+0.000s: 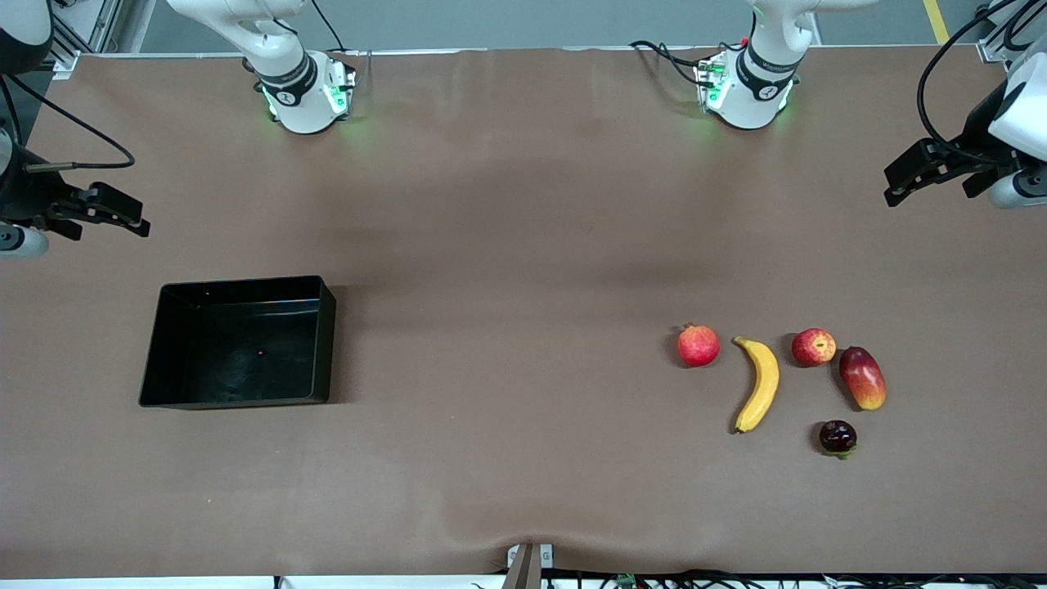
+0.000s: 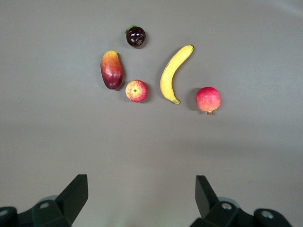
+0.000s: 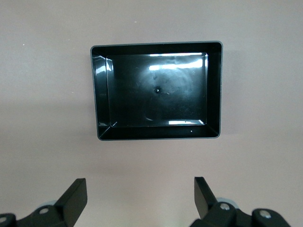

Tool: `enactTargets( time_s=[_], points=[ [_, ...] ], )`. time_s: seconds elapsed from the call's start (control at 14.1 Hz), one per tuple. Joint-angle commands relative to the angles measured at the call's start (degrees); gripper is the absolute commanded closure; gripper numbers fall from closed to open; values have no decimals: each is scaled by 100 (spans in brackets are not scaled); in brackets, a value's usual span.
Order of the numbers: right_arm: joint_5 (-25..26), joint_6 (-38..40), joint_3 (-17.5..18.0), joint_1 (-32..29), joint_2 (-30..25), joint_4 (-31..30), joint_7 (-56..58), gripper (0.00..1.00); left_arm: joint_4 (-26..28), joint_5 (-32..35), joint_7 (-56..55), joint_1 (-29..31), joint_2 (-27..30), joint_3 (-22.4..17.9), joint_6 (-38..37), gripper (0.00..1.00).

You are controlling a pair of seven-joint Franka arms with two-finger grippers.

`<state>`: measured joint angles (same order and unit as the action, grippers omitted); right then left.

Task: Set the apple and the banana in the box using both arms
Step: 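Reach the right gripper to the black box while the left gripper approaches the fruit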

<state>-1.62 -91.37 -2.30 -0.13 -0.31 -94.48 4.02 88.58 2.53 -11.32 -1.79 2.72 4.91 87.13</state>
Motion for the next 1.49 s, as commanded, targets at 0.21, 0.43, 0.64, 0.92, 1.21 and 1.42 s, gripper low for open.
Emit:
enactTargets(
  time_s=[0.21, 0.43, 0.64, 0.92, 1.21, 1.42],
  points=[
    [75, -39, 2, 22, -39, -53, -6, 0, -78, -25, -11, 21, -17, 1, -117, 0],
    [75, -39, 2, -4, -31, -62, 37, 0, -78, -33, 24, 47, -87, 1, -117, 0],
    [75, -179, -7, -13, 66, -141, 47, 0, 36, -34, -54, 47, -385, 1, -39, 0],
    [57, -662, 2, 31, 145, -545, 55, 0, 536, 229, -222, 47, -606, -8, 619, 0],
    [13, -1013, 2, 154, 618, -546, 170, 0, 1238, 300, -222, 240, -869, 9, 1681, 0],
    [-13, -1566, -7, 58, 1163, -519, 598, 0, 1881, 300, -222, 468, -1097, 9, 2824, 0]
  ],
)
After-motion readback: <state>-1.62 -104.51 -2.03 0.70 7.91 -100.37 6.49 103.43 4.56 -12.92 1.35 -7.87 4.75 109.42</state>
